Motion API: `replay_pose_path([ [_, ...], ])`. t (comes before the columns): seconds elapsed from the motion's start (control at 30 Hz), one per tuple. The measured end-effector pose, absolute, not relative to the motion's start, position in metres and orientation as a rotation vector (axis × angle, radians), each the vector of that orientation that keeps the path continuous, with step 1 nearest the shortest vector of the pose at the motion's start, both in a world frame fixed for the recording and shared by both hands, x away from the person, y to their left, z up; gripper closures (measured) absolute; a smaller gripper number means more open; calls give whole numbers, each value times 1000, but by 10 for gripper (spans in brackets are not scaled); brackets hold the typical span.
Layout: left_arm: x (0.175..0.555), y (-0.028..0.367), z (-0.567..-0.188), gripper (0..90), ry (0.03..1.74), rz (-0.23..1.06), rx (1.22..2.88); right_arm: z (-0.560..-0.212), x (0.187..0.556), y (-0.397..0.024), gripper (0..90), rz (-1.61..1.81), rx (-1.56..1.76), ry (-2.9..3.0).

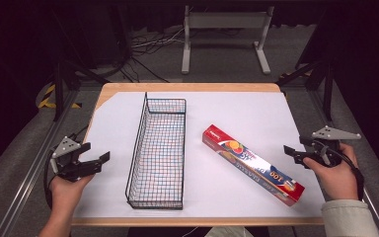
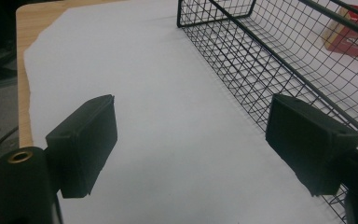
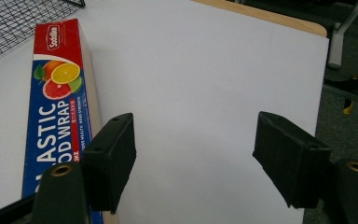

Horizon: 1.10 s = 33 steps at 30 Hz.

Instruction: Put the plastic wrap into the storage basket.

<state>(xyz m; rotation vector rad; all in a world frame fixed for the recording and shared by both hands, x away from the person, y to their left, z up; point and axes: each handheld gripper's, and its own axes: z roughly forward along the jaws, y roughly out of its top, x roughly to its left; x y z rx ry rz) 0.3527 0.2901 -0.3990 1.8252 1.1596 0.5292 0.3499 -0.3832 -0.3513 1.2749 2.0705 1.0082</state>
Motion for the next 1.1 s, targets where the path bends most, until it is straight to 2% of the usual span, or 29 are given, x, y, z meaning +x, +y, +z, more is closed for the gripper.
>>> replay_pose_path([
  [0.4, 353, 277, -396, 172, 1118, 528, 1854, -338, 350, -371, 262, 1056, 1296, 2112],
  [0.8, 347, 278, -392, 165, 1109, 525, 1853, -332, 369, -315, 251, 1134, 1176, 2260],
  [1.1, 346, 278, -393, 161, 1109, 530, 1850, -329, 376, -290, 251, 1217, 1123, 2324],
])
